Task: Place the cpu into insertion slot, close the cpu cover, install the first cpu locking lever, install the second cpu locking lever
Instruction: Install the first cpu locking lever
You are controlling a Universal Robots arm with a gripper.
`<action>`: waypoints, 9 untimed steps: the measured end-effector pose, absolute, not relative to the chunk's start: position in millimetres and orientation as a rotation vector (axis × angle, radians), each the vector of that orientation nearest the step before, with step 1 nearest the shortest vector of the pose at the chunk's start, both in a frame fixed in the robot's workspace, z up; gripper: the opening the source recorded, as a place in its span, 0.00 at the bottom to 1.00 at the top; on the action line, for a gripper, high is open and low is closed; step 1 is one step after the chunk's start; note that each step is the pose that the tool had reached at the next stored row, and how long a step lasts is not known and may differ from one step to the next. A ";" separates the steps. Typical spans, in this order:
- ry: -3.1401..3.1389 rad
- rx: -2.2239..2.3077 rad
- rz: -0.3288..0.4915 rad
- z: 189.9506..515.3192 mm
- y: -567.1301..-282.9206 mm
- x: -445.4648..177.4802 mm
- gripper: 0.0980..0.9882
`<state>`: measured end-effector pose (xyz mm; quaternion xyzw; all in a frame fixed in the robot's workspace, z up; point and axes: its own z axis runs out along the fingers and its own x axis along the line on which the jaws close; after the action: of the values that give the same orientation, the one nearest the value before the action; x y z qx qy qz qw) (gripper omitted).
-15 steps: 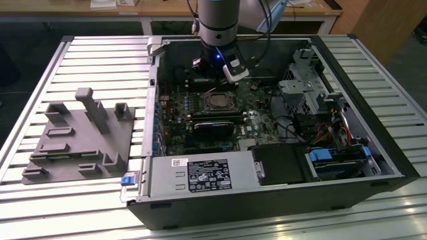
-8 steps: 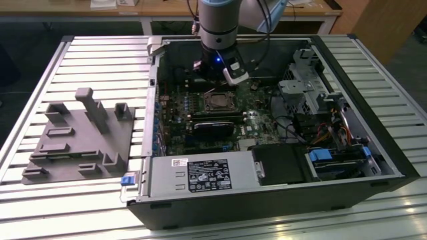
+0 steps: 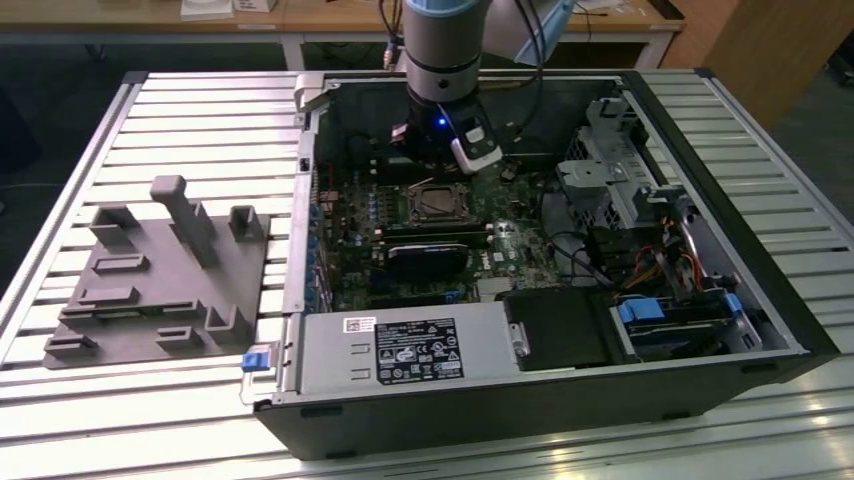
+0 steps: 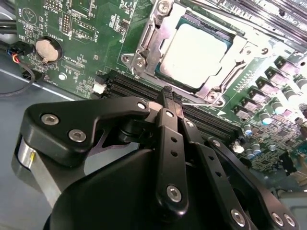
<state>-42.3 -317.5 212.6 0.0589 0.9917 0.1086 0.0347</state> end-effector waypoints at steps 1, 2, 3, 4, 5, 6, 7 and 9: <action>3.049 0.181 0.331 212.1 -317.0 -42.2 0.01; 3.049 0.181 0.328 211.6 -316.2 -42.1 0.01; 3.049 0.181 0.325 211.0 -315.5 -42.1 0.01; 3.049 0.180 0.322 210.4 -314.8 -42.0 0.01; 3.050 0.180 0.318 209.8 -314.2 -42.0 0.01; 3.050 0.180 0.315 209.3 -313.7 -42.0 0.01; 3.050 0.180 0.311 208.8 -313.2 -42.0 0.01; 3.051 0.180 0.303 207.9 -312.4 -42.0 0.01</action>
<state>-42.0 -312.4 207.9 0.0585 0.9928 0.0985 0.0353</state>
